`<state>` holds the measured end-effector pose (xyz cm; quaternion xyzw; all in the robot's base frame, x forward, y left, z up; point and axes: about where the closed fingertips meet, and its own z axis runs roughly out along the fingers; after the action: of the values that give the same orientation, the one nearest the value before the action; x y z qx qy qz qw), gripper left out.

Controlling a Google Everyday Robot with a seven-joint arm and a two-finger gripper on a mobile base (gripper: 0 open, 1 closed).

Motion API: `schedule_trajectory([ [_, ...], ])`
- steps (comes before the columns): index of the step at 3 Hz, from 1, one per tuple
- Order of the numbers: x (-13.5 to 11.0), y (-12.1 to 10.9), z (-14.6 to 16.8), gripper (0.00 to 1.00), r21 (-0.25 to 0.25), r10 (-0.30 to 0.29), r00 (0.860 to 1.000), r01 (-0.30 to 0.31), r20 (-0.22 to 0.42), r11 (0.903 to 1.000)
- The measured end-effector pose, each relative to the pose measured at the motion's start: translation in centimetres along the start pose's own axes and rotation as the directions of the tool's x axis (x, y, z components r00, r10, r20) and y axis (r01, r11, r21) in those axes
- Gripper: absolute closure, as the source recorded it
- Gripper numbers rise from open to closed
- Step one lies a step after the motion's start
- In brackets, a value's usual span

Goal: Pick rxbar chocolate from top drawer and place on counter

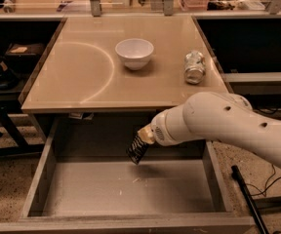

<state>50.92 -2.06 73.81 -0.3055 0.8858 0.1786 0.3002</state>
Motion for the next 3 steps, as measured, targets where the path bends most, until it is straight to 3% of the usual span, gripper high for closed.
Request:
schedule_trajectory([
  [2, -0.4, 0.3, -0.6, 1.00, -0.016, 0.012, 1.000, -0.012, 0.008, 0.9998],
  [3, -2.2, 1.0, -1.9, 1.00, -0.042, 0.009, 0.999, -0.007, 0.044, 0.9991],
])
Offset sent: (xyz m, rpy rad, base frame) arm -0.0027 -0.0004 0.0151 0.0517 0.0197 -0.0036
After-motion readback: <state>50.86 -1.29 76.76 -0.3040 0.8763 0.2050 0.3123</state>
